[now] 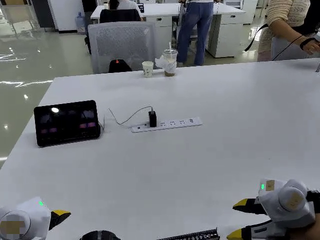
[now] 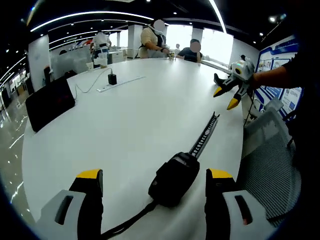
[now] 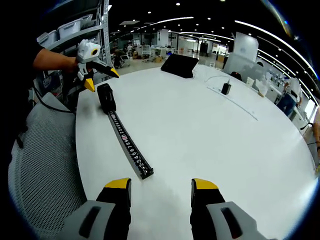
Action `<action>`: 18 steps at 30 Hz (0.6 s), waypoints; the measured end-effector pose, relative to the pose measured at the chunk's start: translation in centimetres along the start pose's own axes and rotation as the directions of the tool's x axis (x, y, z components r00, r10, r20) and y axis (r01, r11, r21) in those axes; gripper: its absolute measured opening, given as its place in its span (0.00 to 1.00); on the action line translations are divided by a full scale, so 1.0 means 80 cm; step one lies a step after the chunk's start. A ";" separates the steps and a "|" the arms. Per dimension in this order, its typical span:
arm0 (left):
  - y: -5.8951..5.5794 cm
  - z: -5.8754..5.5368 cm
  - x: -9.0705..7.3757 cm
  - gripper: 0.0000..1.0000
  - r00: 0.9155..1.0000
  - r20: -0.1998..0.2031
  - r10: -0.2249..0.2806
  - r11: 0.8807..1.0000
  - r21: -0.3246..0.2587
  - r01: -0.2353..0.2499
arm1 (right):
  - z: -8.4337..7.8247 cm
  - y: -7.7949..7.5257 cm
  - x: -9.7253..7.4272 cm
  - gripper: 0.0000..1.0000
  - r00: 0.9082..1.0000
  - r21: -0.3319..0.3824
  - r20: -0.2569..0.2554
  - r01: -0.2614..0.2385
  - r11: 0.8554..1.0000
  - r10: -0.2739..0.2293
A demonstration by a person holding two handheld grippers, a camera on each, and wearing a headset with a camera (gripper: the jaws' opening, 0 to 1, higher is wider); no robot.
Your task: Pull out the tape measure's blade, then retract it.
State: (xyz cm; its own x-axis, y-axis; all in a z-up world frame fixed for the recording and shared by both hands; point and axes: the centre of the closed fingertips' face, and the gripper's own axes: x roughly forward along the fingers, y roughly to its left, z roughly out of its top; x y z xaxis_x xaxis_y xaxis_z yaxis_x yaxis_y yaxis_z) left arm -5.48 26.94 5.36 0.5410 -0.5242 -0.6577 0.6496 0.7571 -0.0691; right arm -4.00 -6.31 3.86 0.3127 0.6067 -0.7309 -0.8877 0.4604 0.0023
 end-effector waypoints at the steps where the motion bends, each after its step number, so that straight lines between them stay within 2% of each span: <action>1: 0.000 -0.003 -0.001 0.83 1.000 0.002 0.005 1.000 -0.011 -0.005 | -0.004 0.000 -0.003 0.46 1.000 0.013 0.003 0.004 1.000 -0.004; 4: 0.001 -0.009 -0.006 0.88 1.000 0.019 0.019 0.999 -0.045 -0.018 | -0.010 0.001 -0.011 0.50 0.999 0.034 0.011 0.031 0.999 -0.031; 6: 0.003 -0.009 -0.011 0.97 0.997 0.054 0.046 0.998 -0.055 -0.043 | -0.015 0.002 -0.016 0.54 0.999 0.042 0.016 0.041 0.998 -0.042; 7: 0.004 -0.013 -0.014 0.99 0.997 0.054 0.054 0.997 -0.057 -0.051 | -0.016 0.003 -0.019 0.56 0.999 0.041 0.021 0.048 0.998 -0.049; 9: 0.008 -0.020 -0.017 0.99 0.995 0.049 0.082 0.995 -0.064 -0.079 | -0.019 0.003 -0.024 0.59 0.998 0.038 0.029 0.059 0.998 -0.060; 11: 0.009 -0.030 -0.023 0.99 0.995 0.049 0.091 0.992 -0.089 -0.086 | -0.025 0.002 -0.031 0.62 0.997 0.043 0.033 0.072 0.996 -0.074; 14: 0.008 -0.036 -0.032 0.99 0.993 0.061 0.101 0.991 -0.093 -0.095 | -0.030 -0.002 -0.039 0.68 0.994 0.058 0.047 0.097 0.994 -0.100; 16: 0.009 -0.042 -0.038 0.99 0.991 0.048 0.121 0.989 -0.094 -0.117 | -0.033 -0.002 -0.045 0.70 0.992 0.064 0.053 0.113 0.992 -0.116; 18: 0.007 -0.045 -0.042 0.99 0.991 0.050 0.121 0.988 -0.101 -0.116 | -0.036 -0.001 -0.050 0.74 0.991 0.069 0.058 0.117 0.991 -0.121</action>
State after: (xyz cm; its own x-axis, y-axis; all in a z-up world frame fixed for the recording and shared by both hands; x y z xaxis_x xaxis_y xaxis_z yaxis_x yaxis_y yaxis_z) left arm -8.85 30.52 4.82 0.6415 -0.4474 -0.6231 0.5253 0.8482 -0.0682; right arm -6.18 -10.65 4.83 0.4364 0.5831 -0.6852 -0.8197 0.5717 -0.0356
